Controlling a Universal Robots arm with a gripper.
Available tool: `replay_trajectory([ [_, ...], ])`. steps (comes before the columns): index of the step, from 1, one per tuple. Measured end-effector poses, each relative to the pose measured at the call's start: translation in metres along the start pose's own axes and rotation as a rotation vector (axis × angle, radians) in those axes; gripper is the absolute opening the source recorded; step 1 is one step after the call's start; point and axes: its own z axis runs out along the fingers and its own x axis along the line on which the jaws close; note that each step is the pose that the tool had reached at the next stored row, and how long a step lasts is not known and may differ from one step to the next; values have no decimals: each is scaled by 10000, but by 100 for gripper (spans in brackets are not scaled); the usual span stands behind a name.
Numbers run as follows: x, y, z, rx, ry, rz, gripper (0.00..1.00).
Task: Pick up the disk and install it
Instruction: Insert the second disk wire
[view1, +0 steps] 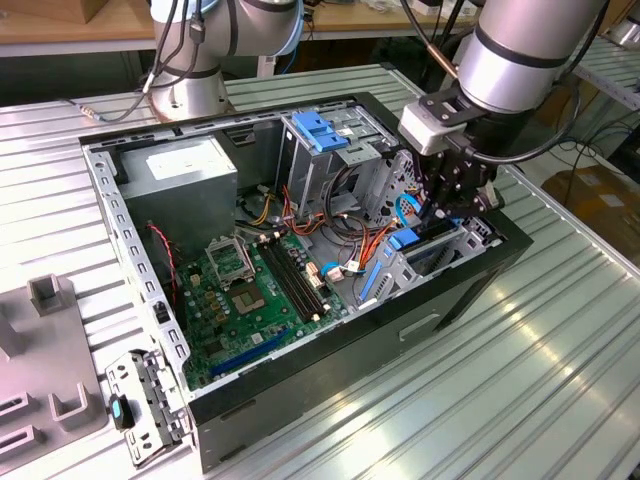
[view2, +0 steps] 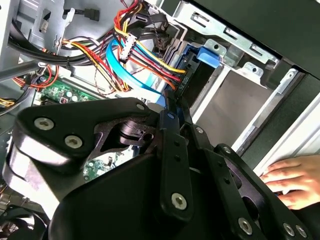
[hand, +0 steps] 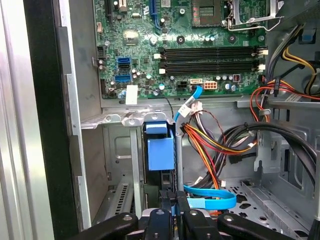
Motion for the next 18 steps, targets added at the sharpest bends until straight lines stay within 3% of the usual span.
replay_trajectory([
  [14,11,5,47,1,-10,-5,17],
  [15,11,5,43,2,-9,-5,17],
  [16,11,1,15,2,-13,-5,24],
  [18,8,-10,-76,2,-7,-5,24],
])
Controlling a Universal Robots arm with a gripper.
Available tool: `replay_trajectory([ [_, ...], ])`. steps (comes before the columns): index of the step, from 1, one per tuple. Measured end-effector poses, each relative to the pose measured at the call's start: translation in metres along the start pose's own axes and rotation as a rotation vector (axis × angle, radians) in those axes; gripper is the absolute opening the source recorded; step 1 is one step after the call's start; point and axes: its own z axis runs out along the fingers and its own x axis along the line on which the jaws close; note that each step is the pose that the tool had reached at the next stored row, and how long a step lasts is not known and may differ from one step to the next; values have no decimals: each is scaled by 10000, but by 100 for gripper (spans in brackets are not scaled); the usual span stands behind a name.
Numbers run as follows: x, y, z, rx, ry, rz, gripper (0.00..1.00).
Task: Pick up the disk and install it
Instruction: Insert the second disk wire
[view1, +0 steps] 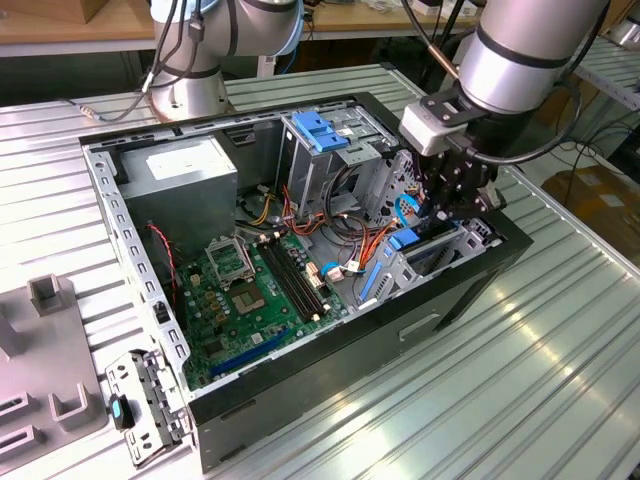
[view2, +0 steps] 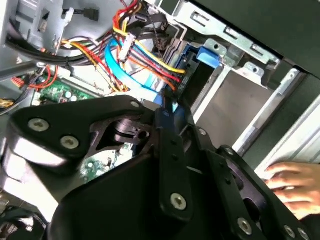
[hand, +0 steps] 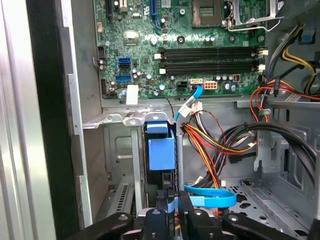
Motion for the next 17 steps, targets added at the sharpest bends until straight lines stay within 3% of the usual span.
replay_trajectory([
  [2,-1,-5,-47,0,-1,0,24],
  [4,-1,-6,-47,0,-4,0,23],
  [5,-1,-6,-48,0,-3,0,16],
  [7,-1,-6,-51,0,0,0,16],
  [8,-1,-6,-51,0,-2,0,11],
  [17,-1,-7,-61,0,-2,0,11],
])
